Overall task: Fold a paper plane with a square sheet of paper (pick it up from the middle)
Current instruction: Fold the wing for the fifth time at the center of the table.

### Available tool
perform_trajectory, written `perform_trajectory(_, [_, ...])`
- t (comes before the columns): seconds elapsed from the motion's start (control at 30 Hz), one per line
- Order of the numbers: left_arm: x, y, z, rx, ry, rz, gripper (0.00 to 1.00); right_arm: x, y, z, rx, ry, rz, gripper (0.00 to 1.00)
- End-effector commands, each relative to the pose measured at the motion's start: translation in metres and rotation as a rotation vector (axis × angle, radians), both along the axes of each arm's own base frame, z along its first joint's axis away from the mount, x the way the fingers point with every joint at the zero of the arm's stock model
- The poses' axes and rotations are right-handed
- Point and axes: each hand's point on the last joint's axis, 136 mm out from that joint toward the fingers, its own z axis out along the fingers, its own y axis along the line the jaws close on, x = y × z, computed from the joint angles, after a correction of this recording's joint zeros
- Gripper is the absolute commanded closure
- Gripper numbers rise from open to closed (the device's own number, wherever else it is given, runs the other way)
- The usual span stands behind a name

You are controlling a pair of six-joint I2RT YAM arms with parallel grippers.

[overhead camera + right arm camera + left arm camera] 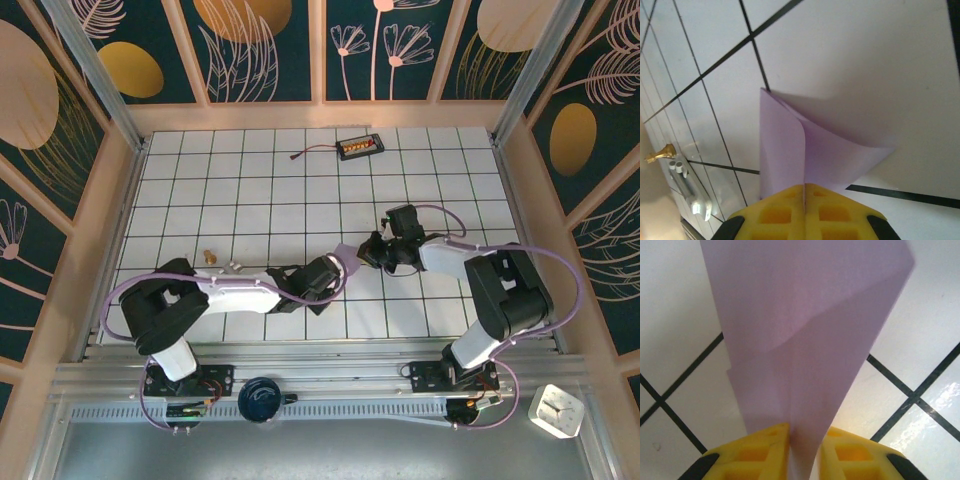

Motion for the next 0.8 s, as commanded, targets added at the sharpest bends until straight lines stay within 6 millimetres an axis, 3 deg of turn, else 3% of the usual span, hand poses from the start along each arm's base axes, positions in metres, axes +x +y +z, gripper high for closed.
perform_trajectory(0.0, [-0.0015,0.0021,0.0077,-0.005,-0.016,-0.005,0.74,0.0015,-0.0019,0.0015,-0.01,0.016,0.017,1.0])
perform_trajectory(0.13, [0.0002,0.0031,0.0038,0.023,-0.023,-0.013,0.65,0.0023,-0.001,0.0066,0.001,0.017,0.018,1.0])
perform_trajectory(0.27, [0.0043,0.0061,0.0013,0.057,-0.043,-0.012,0.63,0.0028,-0.0005,0.0093,0.004,0.02,0.025,1.0])
perform_trajectory(0.77, [0.001,-0.0003,-0.0002,0.053,-0.02,-0.046,0.89,0.01,-0.0082,0.0111,-0.014,0.02,0.032,1.0])
